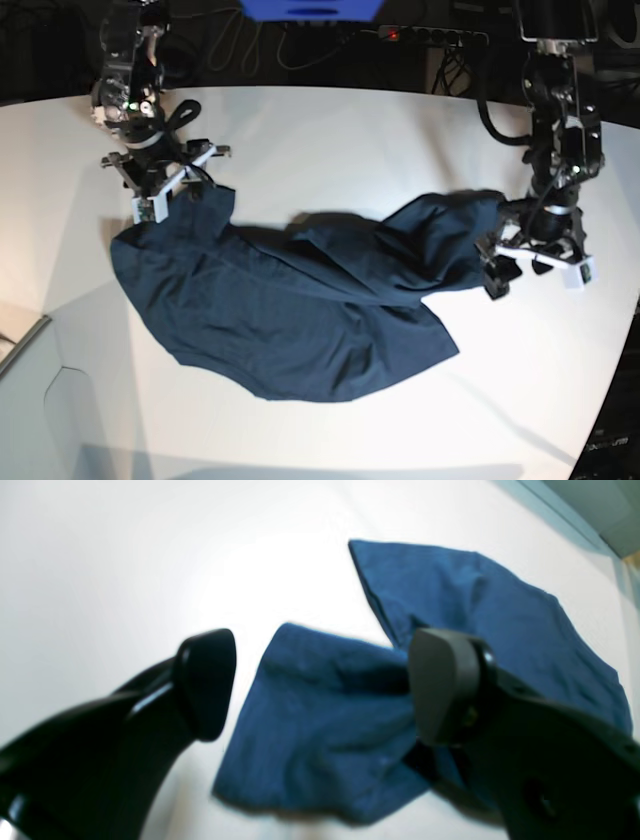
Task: Layout the t-shirt on the table in an organized manner, then fold the t-shirt properly
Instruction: 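Grasp shirt edges with both grippers and stretch them apart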
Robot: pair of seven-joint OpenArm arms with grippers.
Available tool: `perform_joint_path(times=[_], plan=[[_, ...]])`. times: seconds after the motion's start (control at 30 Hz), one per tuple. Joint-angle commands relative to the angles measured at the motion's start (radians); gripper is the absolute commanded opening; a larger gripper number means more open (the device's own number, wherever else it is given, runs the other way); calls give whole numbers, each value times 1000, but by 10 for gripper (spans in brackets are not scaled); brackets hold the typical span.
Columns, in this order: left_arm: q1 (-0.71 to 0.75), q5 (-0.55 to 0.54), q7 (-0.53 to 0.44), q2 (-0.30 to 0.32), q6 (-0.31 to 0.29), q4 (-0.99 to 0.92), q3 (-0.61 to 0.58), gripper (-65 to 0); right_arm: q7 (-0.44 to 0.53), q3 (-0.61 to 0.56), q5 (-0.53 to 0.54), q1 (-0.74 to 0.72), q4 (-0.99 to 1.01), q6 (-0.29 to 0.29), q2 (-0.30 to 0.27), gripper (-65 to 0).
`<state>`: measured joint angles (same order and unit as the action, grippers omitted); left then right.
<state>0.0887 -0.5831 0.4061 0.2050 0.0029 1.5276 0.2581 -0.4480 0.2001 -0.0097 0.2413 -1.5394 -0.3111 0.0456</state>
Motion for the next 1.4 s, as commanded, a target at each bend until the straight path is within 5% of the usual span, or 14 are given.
perform_joint_path(times=[0.0, 0.8, 0.87, 0.93, 1.07, 1.37], plan=[[-20, -7, -23, 11, -8, -5, 4, -130, 21, 0, 9, -12, 4, -6, -6, -356], [-240, -7, -26, -49, -8, -399, -125, -136, 21, 0, 9, -47, 141, -6, -51, -358], [-257, -7, -26, -59, -8, -434, -128, -195, 25, 0, 9, -40, 141, -6, -52, -358], [-264, -7, -26, -62, -8, -460, -125, -323, 24, 0, 9, -38, 141, -6, -52, -358], [-263, -8, -26, -62, -8, -459, -125, -650, 22, 0, 9, -38, 141, -6, -54, -358], [-198, -1, -26, -40, -8, -77, -93, -649, 22, 0, 9, -43, 141, -6, -60, -358]])
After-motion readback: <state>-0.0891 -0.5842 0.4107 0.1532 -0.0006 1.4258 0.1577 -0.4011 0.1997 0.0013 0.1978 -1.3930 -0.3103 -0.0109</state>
